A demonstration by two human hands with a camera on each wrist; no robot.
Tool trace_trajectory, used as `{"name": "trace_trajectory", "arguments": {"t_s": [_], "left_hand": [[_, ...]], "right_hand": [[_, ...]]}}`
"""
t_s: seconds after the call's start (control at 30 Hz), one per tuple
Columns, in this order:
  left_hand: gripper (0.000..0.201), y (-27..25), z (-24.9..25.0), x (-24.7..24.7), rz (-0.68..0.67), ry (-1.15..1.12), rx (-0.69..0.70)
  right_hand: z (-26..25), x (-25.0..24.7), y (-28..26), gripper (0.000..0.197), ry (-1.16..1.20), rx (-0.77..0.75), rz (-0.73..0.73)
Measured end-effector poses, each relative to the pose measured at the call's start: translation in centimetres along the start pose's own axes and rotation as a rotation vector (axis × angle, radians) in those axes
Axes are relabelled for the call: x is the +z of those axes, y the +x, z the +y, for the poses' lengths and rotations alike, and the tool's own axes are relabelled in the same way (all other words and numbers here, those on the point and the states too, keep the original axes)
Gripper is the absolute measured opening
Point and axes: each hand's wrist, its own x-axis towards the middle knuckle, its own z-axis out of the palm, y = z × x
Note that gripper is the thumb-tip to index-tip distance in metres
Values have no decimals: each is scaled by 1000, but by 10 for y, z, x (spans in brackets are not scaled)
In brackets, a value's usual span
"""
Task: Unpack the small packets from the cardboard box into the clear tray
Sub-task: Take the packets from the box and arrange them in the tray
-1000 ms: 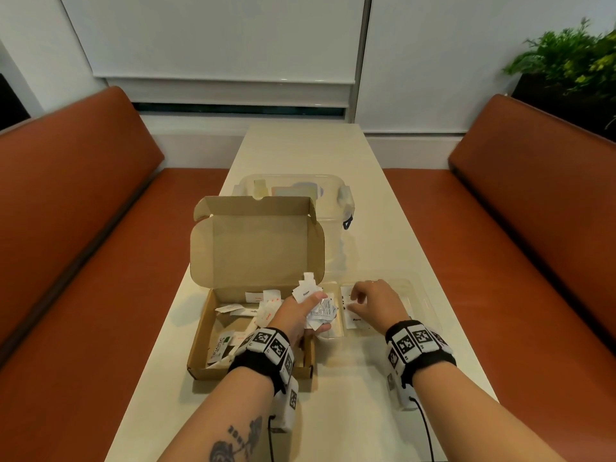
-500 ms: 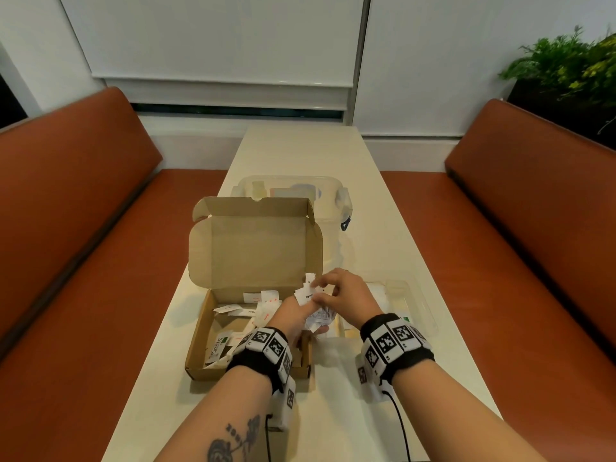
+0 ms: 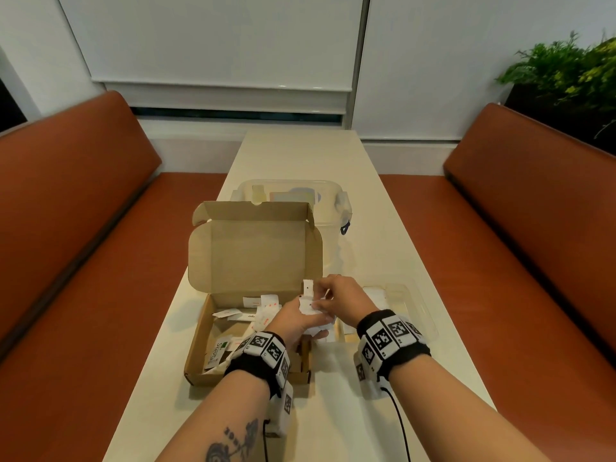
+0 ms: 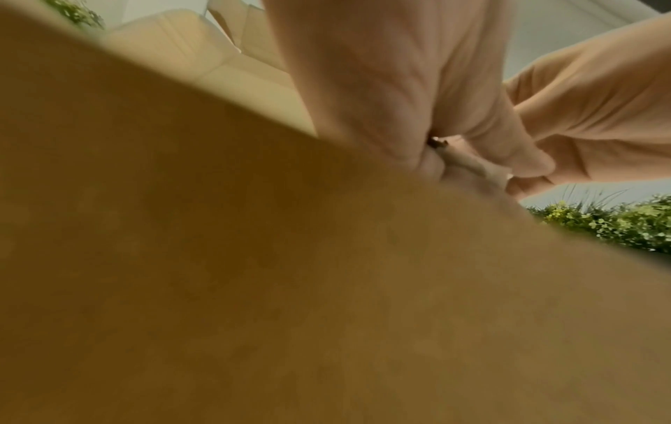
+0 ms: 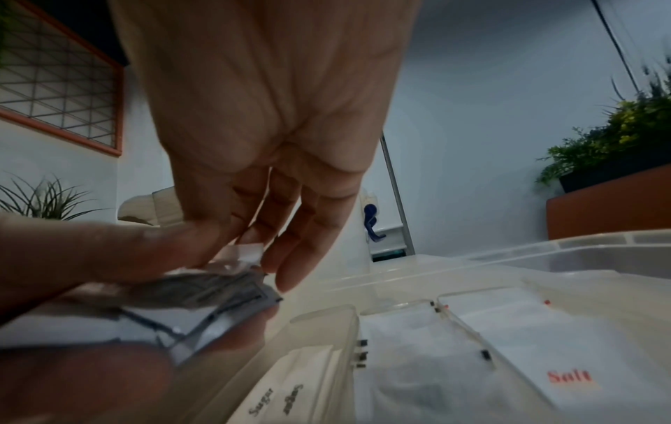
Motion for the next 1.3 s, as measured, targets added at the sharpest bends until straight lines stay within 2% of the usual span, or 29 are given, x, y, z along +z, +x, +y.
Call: {"name": "trace_trajectory", "arguments": {"t_s": [0.2,0.33,0.43,0.63,0.9,1.0,1.17,1.3], "left_hand": [[43,-1,1,-2,-7,-23,9],[45,-2,3,0,-12,-39,5],[41,-3,3,0,-21,-35,23],[26,-3,4,2,52,-35,21],[30,-3,4,5,84,-60,2],[32,-2,4,4,91,-64,-7],[34,-2,4,5,105,-67,-22],[35,-3,4,5,107,-61,-26]], "right_hand": [[2,4,-2,8,92,-14,8],[8,2,-2,22,177,28,-10],[11,1,-2,6,144,26,-8],[19,1,-6,6,219,59,94],[37,-18,-10,3,236,149,206],[50,-28,-13,8,143,172,137],[66,-22,-18,5,-146,215,6],[67,-9,-17,4,-217,247,-6]]}}
